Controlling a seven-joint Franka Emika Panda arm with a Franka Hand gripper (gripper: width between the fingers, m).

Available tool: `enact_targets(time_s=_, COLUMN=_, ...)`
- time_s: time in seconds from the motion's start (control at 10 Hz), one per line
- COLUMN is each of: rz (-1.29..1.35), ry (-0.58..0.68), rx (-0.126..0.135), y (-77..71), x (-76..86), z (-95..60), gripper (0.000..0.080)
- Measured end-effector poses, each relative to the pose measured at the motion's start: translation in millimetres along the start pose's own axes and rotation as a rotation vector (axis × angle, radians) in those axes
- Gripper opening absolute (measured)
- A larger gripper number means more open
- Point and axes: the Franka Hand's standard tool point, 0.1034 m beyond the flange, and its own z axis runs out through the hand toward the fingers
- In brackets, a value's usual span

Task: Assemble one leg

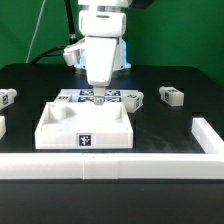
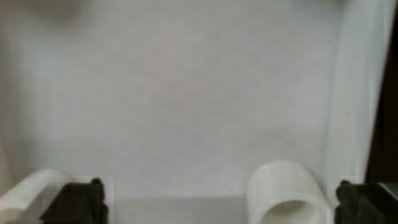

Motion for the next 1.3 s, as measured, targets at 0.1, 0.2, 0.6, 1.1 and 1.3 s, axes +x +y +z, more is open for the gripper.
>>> enact_targets(time_s=0.1, rz=0.0, ry=0.004, rx=0.005, y=-9.6, x=-3.2, z=5.1, gripper=0.065)
enact_targets(time_s=0.2, rz=0.001, ry=0.011, rx=0.004, y=-17.7, x=-6.7, z=13.1, gripper=0.065)
enact_targets(time_s=0.6, rz=0.001, ry=0.024, rx=0.028, y=-32.2, x=-2.1, z=36.0, gripper=0.065)
enact_targets(time_s=1.1, rz=0.002, ry=0.024, rx=0.03, y=-32.7, x=-2.2, z=36.4, gripper=0.0422)
enact_targets(time_s=1.3, rz=0.002, ry=0.024, rx=0.03, y=-32.8, x=-2.2, z=36.4, gripper=0.0105)
